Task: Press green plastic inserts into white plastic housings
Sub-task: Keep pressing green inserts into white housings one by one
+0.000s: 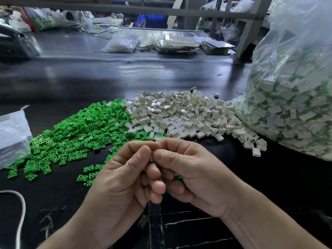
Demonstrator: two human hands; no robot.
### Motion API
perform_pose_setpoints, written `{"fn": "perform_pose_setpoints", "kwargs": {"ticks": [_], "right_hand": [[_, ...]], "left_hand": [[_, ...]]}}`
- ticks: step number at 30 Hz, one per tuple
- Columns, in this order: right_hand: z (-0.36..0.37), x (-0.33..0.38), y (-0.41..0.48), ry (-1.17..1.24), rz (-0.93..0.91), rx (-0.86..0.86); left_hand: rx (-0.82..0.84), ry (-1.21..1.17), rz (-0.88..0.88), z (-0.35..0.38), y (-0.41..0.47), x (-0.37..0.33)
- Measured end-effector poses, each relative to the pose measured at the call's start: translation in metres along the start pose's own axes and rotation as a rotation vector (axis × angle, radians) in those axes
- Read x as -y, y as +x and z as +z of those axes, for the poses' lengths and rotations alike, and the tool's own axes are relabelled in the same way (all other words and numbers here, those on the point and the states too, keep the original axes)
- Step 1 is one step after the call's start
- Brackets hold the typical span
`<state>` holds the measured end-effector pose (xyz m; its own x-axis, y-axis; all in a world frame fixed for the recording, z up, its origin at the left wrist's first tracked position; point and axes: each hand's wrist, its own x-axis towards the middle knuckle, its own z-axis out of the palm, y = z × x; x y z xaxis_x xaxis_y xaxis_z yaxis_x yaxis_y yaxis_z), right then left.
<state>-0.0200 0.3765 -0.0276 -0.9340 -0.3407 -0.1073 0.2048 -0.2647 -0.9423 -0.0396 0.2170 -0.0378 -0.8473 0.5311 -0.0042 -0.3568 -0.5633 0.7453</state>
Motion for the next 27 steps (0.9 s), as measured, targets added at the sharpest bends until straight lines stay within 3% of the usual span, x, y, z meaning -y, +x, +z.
{"fn": "perform_pose_setpoints", "kwargs": {"ticks": [20,27], "right_hand": [[0.0057,-0.002,0.0004,0.037,-0.021,0.006],[0.0038,-0.005,0.0041,0.018,-0.025,-0.01]], "left_hand": [[-0.037,0.113,0.122,0.0021,-0.0005,0.0006],[-0.077,0.339,0.17,-0.0008,-0.0004,-0.0016]]}}
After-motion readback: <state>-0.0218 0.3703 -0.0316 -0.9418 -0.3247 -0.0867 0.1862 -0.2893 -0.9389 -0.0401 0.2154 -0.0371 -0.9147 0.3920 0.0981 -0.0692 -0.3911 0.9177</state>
